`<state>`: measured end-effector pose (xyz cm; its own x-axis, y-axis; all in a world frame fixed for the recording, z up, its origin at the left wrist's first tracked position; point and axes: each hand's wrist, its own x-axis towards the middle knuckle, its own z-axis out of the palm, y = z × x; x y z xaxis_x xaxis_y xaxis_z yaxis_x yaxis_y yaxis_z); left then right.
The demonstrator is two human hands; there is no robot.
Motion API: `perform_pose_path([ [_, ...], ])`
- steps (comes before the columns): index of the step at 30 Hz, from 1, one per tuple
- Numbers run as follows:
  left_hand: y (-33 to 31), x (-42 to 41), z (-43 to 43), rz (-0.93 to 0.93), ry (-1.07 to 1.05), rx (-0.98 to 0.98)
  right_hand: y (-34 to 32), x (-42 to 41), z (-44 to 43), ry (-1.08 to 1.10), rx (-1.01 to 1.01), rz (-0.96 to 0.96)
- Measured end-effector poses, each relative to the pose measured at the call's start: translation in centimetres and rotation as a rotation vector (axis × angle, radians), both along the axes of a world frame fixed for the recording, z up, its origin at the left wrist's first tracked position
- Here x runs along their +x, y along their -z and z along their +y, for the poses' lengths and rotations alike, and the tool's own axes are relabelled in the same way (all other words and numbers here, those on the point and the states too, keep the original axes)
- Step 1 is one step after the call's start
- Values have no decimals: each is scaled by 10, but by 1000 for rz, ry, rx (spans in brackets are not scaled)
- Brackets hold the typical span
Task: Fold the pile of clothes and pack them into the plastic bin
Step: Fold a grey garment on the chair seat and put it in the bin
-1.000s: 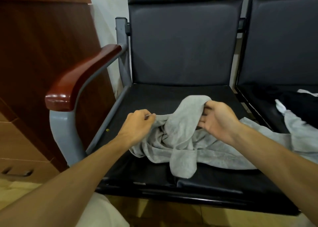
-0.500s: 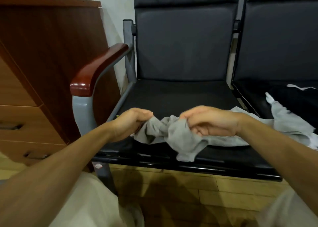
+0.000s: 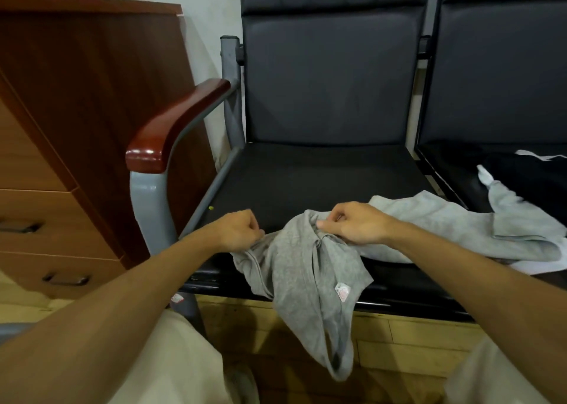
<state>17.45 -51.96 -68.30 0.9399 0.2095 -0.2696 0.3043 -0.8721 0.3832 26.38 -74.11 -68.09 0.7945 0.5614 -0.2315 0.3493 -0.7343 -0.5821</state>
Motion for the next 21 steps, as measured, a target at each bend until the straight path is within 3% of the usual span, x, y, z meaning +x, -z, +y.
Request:
perform_pose_path([
  [4,2,4,1,234,72,98,1,-7,10,-116,28,10],
  [8,1,6,-7,240,139,97,0,-8,8,-98,88,27],
  [11,-2,9,-16,79,33,16,-10,-8,-3,41,250,120],
  [17,-2,26,-35,-390,-329,-389,-40,-13,-40,314,570,140],
  [21,-1,32,-40,-468,-482,-594,-51,-26,-73,145,437,288],
])
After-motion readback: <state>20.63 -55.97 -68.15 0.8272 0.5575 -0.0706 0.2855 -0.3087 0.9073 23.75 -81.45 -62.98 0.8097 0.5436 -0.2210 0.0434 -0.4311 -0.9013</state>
